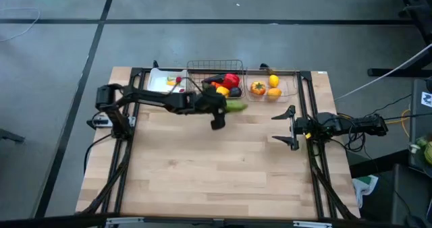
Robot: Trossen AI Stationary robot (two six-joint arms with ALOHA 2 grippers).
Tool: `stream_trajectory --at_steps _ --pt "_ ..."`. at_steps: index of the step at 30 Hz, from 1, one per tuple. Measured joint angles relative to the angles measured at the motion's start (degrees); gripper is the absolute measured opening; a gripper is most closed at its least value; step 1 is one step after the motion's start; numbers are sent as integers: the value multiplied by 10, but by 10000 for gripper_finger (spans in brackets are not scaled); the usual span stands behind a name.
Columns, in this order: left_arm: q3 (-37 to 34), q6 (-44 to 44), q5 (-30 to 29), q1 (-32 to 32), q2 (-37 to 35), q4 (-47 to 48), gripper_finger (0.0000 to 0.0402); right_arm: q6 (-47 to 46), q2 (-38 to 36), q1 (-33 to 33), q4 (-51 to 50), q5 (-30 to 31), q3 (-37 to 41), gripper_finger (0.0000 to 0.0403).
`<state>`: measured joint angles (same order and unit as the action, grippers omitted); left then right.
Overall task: Sort produce into baskets
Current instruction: Put the summer squash into the wire basket
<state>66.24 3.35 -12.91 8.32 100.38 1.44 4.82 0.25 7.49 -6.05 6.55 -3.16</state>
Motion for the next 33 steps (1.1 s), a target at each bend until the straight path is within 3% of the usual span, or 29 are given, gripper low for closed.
stream_trajectory --at_steps 9,20,33 --pt "0 -46 -95 72 -59 47 237 0 0 0 0 0 0 372" --pt "-3 -196 -97 182 -52 117 237 0 0 0 0 0 0 372" --pt "-3 -213 -40 208 10 131 237 0 0 0 0 0 0 372"
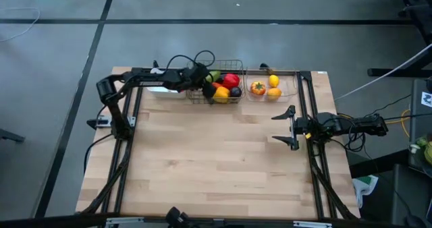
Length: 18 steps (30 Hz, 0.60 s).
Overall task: Sort produce into baskets
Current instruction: Put the summer squash into the wire basket
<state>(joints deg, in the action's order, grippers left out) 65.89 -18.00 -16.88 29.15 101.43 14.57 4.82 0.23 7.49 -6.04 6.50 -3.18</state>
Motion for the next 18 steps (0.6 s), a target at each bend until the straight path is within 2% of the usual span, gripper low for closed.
stream_trajectory --at_steps 18 --pt "0 17 1 1 17 -7 238 0 0 0 0 0 0 372"
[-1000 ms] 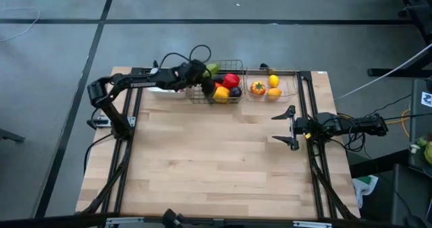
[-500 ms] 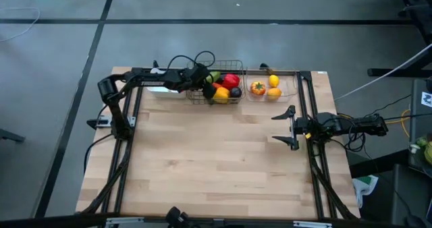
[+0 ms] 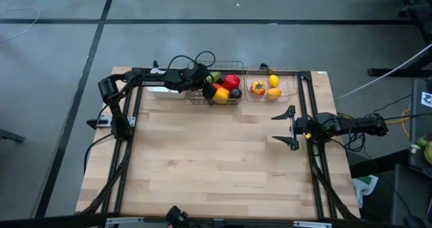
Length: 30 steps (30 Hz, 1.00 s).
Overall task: Sort produce into baskets
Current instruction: Put the summer squash into the wire basket
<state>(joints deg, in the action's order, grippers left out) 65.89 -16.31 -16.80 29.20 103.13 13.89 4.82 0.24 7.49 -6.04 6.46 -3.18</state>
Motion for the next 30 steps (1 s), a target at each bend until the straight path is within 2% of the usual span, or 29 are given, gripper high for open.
stream_trajectory --at_steps 12,26,30 --pt "0 21 65 17 0 2 238 0 0 0 0 0 0 372" --pt "0 39 91 17 -4 -7 238 0 0 0 0 0 0 372" --pt "0 47 93 16 -8 -13 263 0 0 0 0 0 0 372"
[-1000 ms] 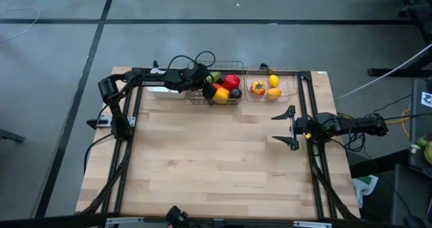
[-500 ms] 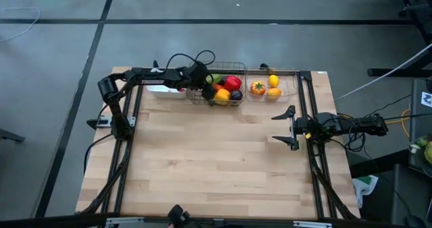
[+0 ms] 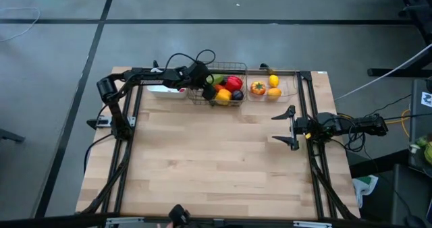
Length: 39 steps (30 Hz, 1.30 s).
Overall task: Sort produce into baskets
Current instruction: Put the summer squash into the wire basket, then return to Home Position
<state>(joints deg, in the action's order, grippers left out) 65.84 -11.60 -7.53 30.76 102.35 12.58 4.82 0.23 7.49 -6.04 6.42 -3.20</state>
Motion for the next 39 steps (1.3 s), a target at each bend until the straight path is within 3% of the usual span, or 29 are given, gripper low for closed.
stream_trajectory --at_steps 9,15,23,31,39 --pt "0 -2 11 1 -3 -1 360 0 0 0 0 0 0 372" --pt "0 56 69 4 -32 0 368 0 0 0 0 0 0 372" --pt "0 101 87 0 -117 2 365 0 0 0 0 1 0 372" --pt "0 109 100 -26 -211 10 329 0 0 0 0 1 0 372" --pt "0 130 53 -86 -263 33 225 0 0 0 0 1 0 372"
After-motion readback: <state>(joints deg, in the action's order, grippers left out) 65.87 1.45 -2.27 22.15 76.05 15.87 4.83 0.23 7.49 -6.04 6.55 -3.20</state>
